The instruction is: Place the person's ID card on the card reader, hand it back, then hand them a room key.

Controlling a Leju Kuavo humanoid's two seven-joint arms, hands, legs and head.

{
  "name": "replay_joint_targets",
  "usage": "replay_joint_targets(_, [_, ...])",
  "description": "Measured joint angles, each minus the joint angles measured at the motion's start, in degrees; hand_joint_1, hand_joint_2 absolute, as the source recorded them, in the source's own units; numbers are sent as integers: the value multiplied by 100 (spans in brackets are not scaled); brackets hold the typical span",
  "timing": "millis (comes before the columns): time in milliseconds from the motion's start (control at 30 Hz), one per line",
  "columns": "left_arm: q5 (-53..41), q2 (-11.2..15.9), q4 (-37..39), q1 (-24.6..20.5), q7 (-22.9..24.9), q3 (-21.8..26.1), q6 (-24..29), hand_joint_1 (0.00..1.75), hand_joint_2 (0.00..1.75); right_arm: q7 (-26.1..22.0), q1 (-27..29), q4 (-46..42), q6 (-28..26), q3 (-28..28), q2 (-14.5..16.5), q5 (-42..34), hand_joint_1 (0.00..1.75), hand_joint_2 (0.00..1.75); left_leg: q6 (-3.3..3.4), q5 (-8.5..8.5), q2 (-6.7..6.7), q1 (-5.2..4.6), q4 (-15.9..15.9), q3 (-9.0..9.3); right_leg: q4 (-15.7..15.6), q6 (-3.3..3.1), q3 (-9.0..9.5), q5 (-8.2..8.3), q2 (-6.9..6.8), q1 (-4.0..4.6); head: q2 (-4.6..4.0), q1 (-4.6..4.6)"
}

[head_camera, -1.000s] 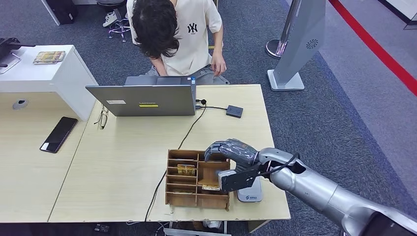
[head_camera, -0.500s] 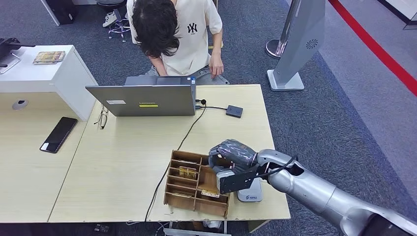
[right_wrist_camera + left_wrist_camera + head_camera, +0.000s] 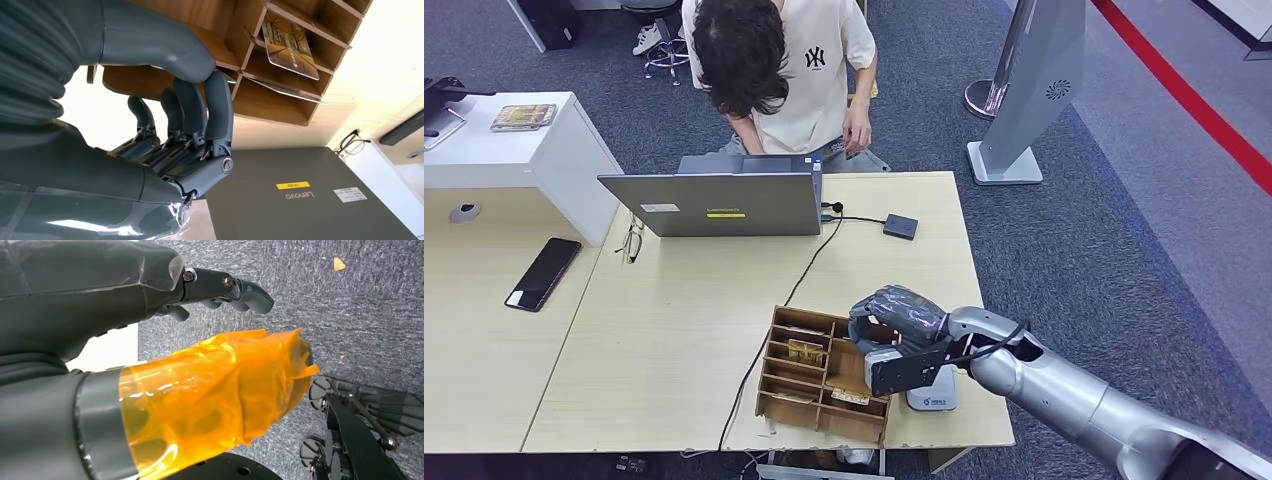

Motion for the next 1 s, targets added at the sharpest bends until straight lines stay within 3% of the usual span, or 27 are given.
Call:
replay_joint_targets(300, [-14,0,0,1,-1,0,-3,0,0,5,78,-28,-145,-110,47,19,130,175,0,0,-1,0,0,-1,0,0,1,0,0,0,0,-1])
replay_joint_targets(700, [-48,0,0,0,-26,0,52,0,0,-154,150,-27,-468,-485,446,15,130,175,0,0,0,0,0,-1,0,0,0,0,0,0,0,0])
replay_joint_targets(1000, [-50,0,0,0,-28,0,52,0,0,-183,154,7,-508,-618,581,9,128,175,0,0,0,0,0,-1,0,0,0,0,0,0,0,0])
